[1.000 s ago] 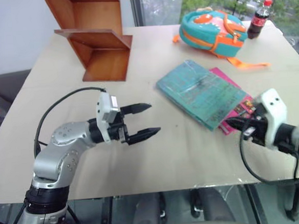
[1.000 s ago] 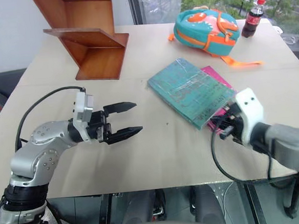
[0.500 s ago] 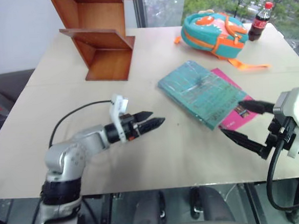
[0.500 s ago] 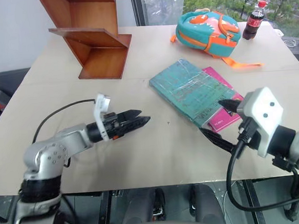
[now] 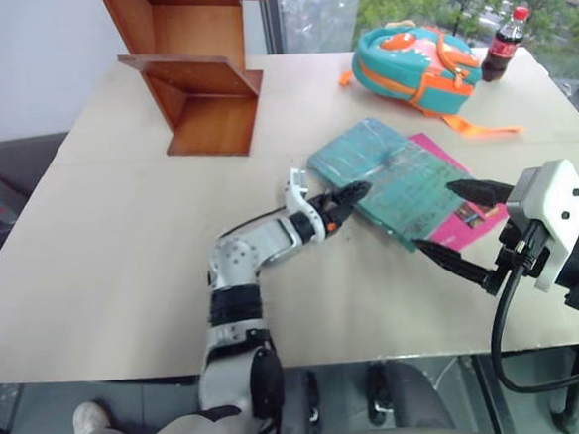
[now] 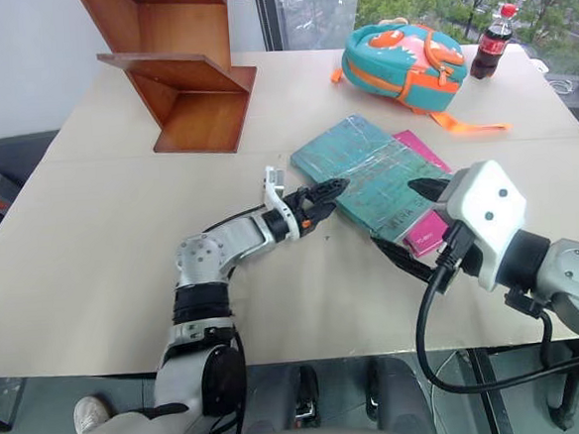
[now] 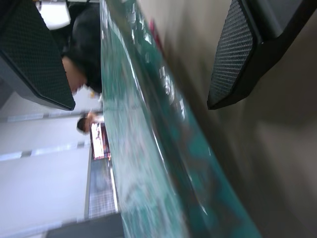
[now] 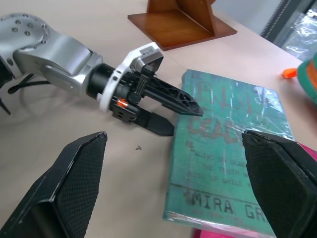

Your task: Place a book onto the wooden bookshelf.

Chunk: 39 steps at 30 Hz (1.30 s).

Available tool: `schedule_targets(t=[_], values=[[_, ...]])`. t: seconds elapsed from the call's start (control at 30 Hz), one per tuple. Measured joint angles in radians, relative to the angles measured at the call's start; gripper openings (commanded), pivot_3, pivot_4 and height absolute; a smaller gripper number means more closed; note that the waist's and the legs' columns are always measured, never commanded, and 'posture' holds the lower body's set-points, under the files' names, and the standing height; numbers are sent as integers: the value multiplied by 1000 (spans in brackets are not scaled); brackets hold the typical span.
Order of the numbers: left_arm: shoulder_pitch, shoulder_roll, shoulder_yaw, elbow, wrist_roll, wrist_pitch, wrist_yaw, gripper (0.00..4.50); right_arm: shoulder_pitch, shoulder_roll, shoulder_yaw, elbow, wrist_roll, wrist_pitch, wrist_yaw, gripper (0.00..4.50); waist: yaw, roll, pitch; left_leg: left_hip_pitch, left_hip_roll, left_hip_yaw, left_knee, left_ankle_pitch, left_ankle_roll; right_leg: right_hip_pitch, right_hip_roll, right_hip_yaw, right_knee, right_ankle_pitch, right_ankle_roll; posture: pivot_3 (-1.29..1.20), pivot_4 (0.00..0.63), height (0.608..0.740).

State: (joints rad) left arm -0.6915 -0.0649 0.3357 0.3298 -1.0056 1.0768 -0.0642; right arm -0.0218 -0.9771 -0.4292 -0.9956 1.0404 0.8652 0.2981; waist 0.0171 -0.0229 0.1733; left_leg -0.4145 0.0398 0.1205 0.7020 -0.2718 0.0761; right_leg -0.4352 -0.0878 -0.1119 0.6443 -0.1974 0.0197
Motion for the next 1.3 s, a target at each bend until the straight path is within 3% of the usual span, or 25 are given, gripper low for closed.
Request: schedule_targets(t=[0.1, 0.17, 0.2, 0.23, 0.4, 0.57, 0.7, 0.83, 0.87, 1.1, 1.17, 1.3], values=[[-19, -24, 10, 38, 18, -48, -5, 3704, 12, 0, -3, -7, -1, 0, -14, 4500, 1, 0, 0, 0, 0, 0, 0, 0, 0, 0, 0, 0, 0, 0, 0, 0, 150, 740], [-23, -42, 18, 65, 22, -69, -9, 2752, 20, 0, -8, -9, -1, 0, -27, 4500, 1, 0, 0, 0, 0, -1, 0, 0, 0, 0, -1, -1, 0, 0, 0, 0, 150, 740], [-23, -44, 18, 73, 22, -73, -10, 2620, 21, 0, -11, -9, -1, 0, -30, 4500, 1, 0, 0, 0, 0, -1, 0, 0, 0, 0, -1, -1, 0, 0, 0, 0, 150, 740], [-24, -50, 24, 81, 22, -77, -11, 1937, 25, 0, -16, -11, -1, 0, -36, 4500, 1, 0, 0, -1, 0, -1, 0, 0, 0, 0, -1, -1, -1, 0, 0, 0, 150, 740], [-44, -56, 67, 119, -8, -83, -50, 93, 42, 0, -21, -17, 1, 0, -58, 4500, 1, 0, 0, 0, 0, -2, 1, 0, 0, 1, -1, -2, -1, -1, 1, 0, 150, 740], [-50, -47, 87, 129, -23, -63, -60, 93, 45, 0, -21, -17, -7, 0, -63, 4500, 0, 0, 0, 0, 0, -3, 1, -1, 1, 2, -1, -2, -1, -1, 2, 0, 150, 740], [-27, 16, 83, 82, -42, 0, -89, 93, 39, 0, -15, -13, -22, -3, -62, 4500, -4, 0, 0, 0, 0, -3, 1, -1, 1, 1, 0, -2, -1, -1, 1, 0, 150, 740], [-1, 154, 44, -33, -35, 26, -190, 93, 13, 0, 16, 0, -51, -17, -56, 4500, -5, 0, 0, 0, 1, -3, 1, 0, 0, 1, 1, -3, 0, -1, 1, 0, 150, 740], [6, 227, 9, -103, -7, 8, -258, 93, 3, 2, 31, 8, -60, -20, -49, 4500, -3, 0, 0, 0, 1, -3, 1, 0, 0, 1, 0, -3, 0, 0, 0, 0, 150, 740], [-27, 433, -117, -269, 71, -52, -505, 93, -60, 25, 106, 57, -122, -53, -22, 4500, 5, -1, 0, -2, -1, -3, 1, -1, 1, 1, -2, -6, -2, 1, -1, 0, 150, 740], [-73, 526, -197, -316, 145, -135, -632, 93, -90, 46, 135, 80, -146, -72, -12, 4500, 2, -1, 1, -2, -1, -3, 1, -1, 1, 1, -1, -8, -2, 1, -1, 0, 150, 740], [-238, 678, -352, -350, 481, -620, -866, 93, -154, 88, 167, 131, -184, -112, 13, 4500, 1, 1, 1, -1, -1, -2, 0, -1, 1, 1, -1, -7, -2, 1, -2, 0, 150, 740]])
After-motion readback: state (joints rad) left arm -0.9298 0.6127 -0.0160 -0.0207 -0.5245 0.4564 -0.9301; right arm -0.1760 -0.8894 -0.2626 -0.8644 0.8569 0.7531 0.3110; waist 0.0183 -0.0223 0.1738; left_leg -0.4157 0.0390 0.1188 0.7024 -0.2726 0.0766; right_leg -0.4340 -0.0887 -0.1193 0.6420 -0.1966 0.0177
